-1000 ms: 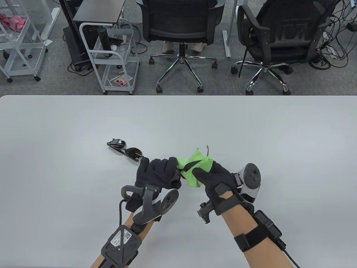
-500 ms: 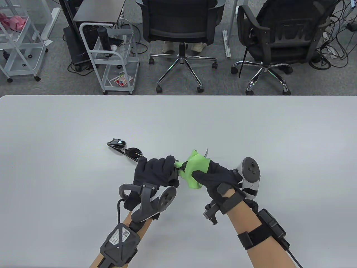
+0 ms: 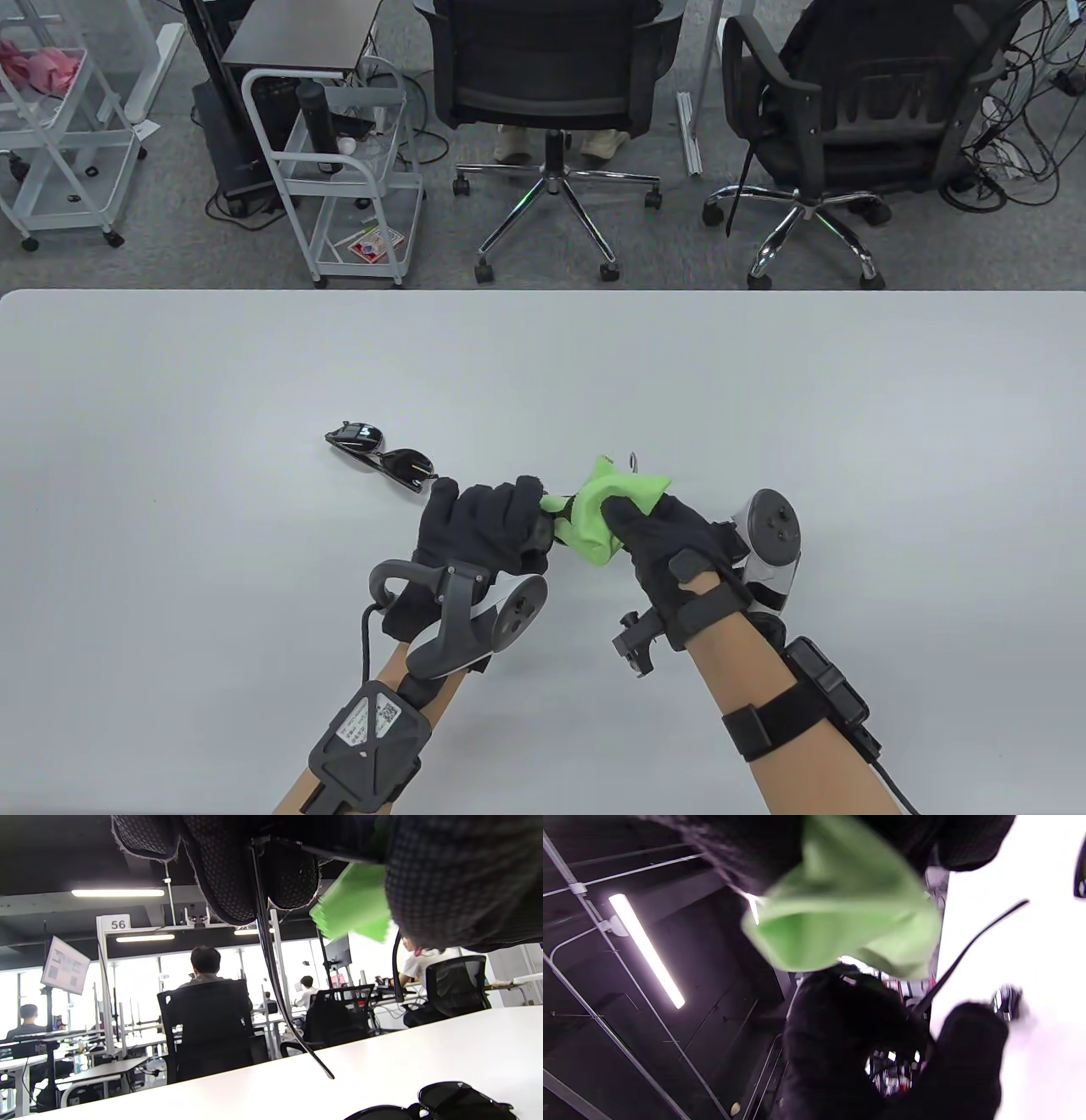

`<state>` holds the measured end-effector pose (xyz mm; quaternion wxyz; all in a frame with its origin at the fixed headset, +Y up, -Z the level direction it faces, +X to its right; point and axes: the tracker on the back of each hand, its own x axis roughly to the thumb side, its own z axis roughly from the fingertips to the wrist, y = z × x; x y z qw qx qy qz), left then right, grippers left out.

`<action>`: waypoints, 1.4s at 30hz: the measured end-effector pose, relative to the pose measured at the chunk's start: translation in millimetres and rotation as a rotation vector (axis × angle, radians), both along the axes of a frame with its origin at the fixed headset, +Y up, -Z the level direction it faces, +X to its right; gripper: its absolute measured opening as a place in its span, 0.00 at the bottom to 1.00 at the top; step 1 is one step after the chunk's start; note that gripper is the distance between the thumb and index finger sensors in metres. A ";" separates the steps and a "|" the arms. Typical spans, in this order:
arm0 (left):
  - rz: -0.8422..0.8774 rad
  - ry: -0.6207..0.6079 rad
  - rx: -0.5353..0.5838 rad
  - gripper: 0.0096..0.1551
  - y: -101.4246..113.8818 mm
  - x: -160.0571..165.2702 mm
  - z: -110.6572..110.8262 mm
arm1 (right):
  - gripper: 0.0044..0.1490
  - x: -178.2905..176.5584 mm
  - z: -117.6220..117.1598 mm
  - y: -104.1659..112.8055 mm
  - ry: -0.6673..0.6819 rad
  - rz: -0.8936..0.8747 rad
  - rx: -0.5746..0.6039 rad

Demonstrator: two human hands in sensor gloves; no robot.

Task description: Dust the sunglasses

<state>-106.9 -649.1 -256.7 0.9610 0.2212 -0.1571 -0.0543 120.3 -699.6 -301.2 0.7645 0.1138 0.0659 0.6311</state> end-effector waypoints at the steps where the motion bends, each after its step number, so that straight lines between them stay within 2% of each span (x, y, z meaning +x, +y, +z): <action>1: -0.005 0.001 0.001 0.57 -0.2 -0.6 -0.4 | 0.27 -0.2 -0.5 -0.4 0.008 0.011 0.004; 6: -0.038 -0.014 0.025 0.58 1.1 4.4 2.5 | 0.24 6.8 0.6 5.2 -0.121 0.159 0.068; 9: -0.031 -0.030 0.023 0.58 1.5 9.5 5.1 | 0.25 11.7 2.4 6.1 -0.197 0.161 0.077; 12: -0.029 -0.030 0.022 0.58 1.7 8.9 5.1 | 0.26 11.6 2.2 3.9 -0.173 0.129 0.061; 16: -0.029 -0.008 0.010 0.58 0.1 1.0 1.2 | 0.27 4.1 -3.3 -1.3 0.010 0.013 -0.002; 18: -0.031 -0.004 0.010 0.57 0.0 -0.7 0.2 | 0.28 3.5 -4.8 -2.4 0.043 0.036 0.002; 22: -0.058 -0.019 0.028 0.58 -0.8 5.8 2.9 | 0.25 10.6 -3.9 4.0 -0.085 0.201 0.070; 27: -0.043 -0.029 0.018 0.58 -1.5 8.9 3.4 | 0.24 12.5 0.2 5.1 -0.181 0.214 0.080; 31: -0.036 -0.019 0.011 0.58 -1.7 5.4 2.0 | 0.25 10.8 -1.1 6.8 -0.117 0.203 0.091; 35: -0.044 -0.002 0.005 0.58 -3.1 -0.5 -1.2 | 0.28 4.4 -5.6 -2.3 0.042 0.078 0.009; 38: -0.070 -0.001 0.011 0.58 -4.3 0.7 -1.1 | 0.27 5.1 -6.4 -3.3 0.015 0.146 0.028; 42: -0.071 -0.015 0.023 0.58 -3.4 5.6 1.3 | 0.25 10.6 -3.1 3.3 -0.121 0.316 0.118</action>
